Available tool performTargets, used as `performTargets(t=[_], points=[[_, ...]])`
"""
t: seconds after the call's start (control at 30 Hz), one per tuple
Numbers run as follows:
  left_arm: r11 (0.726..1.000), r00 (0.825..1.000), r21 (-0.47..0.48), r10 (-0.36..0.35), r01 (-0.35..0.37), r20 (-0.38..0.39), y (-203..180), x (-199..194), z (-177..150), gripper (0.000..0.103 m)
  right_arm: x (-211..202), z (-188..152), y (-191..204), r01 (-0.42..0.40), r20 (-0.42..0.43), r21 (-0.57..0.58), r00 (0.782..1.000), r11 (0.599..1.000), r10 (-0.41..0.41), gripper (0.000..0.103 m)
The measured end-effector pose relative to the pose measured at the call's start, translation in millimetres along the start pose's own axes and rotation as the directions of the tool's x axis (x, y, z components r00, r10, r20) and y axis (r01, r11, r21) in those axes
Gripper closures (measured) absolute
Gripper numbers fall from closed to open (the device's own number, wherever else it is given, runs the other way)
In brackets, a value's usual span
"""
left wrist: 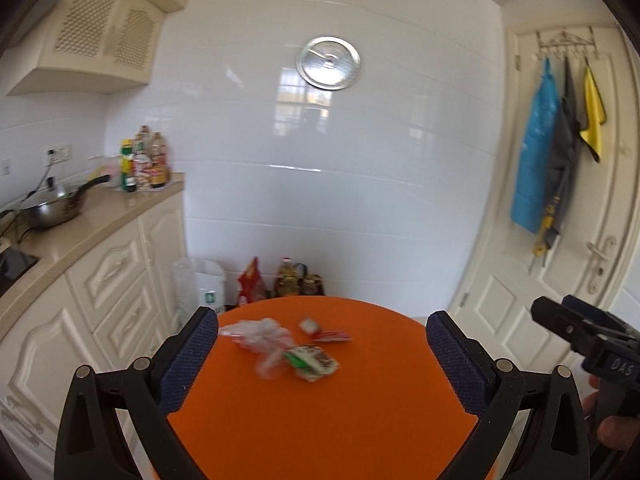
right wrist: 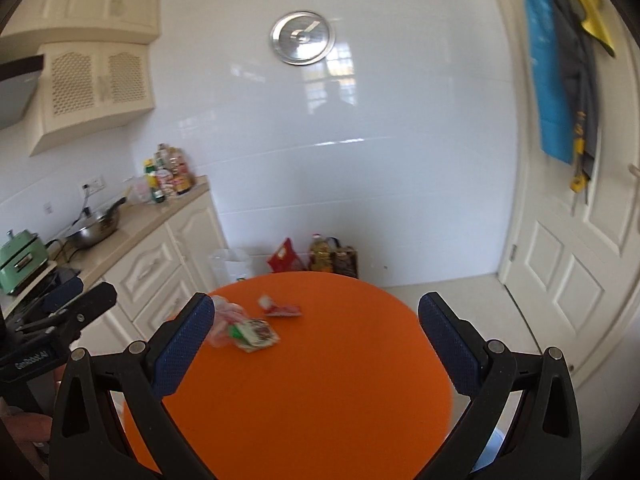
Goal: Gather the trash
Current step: 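Move both open tools back over the table, then grasp the white-green printed bag with the right tool while the left tool grasps the clear plastic bag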
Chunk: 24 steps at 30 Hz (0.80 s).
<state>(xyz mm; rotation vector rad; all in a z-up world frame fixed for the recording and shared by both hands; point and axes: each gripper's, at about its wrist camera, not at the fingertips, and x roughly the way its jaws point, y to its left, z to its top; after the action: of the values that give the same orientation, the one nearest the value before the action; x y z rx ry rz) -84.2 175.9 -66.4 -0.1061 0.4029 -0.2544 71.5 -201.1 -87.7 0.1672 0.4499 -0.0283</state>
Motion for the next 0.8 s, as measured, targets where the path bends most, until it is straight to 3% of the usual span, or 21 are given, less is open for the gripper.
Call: performTargets(t=[0.23, 0.4, 0.67, 0.8], points=[[0.993, 0.995, -0.066, 0.096, -0.097, -0.021, 8, -22, -36, 0.001, 21, -7, 57, -0.109, -0.030, -0.102, 0.994, 0.989, 0.106, 0.000], [0.987, 0.991, -0.102, 0.120, -0.125, -0.059, 2, -12, -38, 0.001, 42, -17, 80, -0.138, -0.080, -0.135, 0.989, 0.981, 0.128, 0.000], [0.985, 0.985, -0.121, 0.109, -0.125, -0.135, 0, 40, -23, 0.001, 107, -35, 89, -0.123, -0.208, -0.173, 0.974, 0.977, 0.086, 0.000], [0.984, 0.976, -0.125, 0.101, -0.126, -0.191, -2, 81, -18, 0.001, 162, -58, 85, -0.133, -0.330, -0.181, 0.941, 0.974, 0.068, 0.000]])
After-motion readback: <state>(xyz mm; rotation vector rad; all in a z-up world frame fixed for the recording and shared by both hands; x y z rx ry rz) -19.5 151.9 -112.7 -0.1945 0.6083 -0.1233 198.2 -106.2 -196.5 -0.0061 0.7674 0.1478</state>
